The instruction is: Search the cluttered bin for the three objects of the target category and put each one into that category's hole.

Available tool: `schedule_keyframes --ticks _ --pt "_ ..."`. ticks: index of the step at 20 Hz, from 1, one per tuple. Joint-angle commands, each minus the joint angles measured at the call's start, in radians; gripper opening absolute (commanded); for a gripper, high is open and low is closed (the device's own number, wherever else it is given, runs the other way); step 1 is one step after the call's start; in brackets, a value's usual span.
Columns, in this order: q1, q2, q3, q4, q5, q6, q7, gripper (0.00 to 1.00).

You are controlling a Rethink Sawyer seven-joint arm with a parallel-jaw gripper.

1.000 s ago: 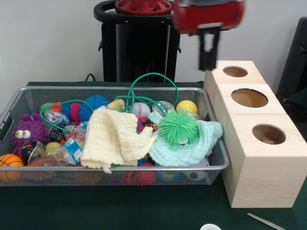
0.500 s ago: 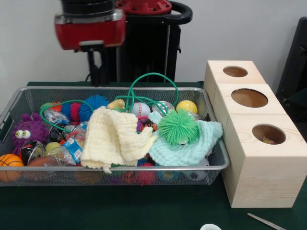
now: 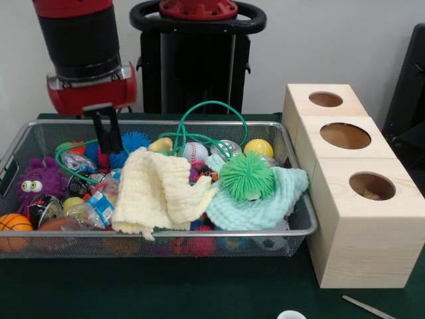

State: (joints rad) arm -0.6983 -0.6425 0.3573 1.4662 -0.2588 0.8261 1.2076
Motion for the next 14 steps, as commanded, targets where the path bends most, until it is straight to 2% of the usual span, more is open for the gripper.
schedule_keyframes --ticks 1,7,8,12,14 --pt "-0.006 0.072 0.151 0.027 -0.106 0.017 -0.268 0.0" --pt "-0.033 0.069 0.19 0.007 -0.136 0.071 -0.298 0.0" --pt "-0.049 0.07 0.211 0.014 -0.145 0.073 -0.296 1.0" --pt "-0.052 0.069 0.217 0.006 -0.146 0.077 -0.272 1.0" --pt "-0.052 0.065 0.214 0.002 -0.125 0.085 -0.215 1.0"
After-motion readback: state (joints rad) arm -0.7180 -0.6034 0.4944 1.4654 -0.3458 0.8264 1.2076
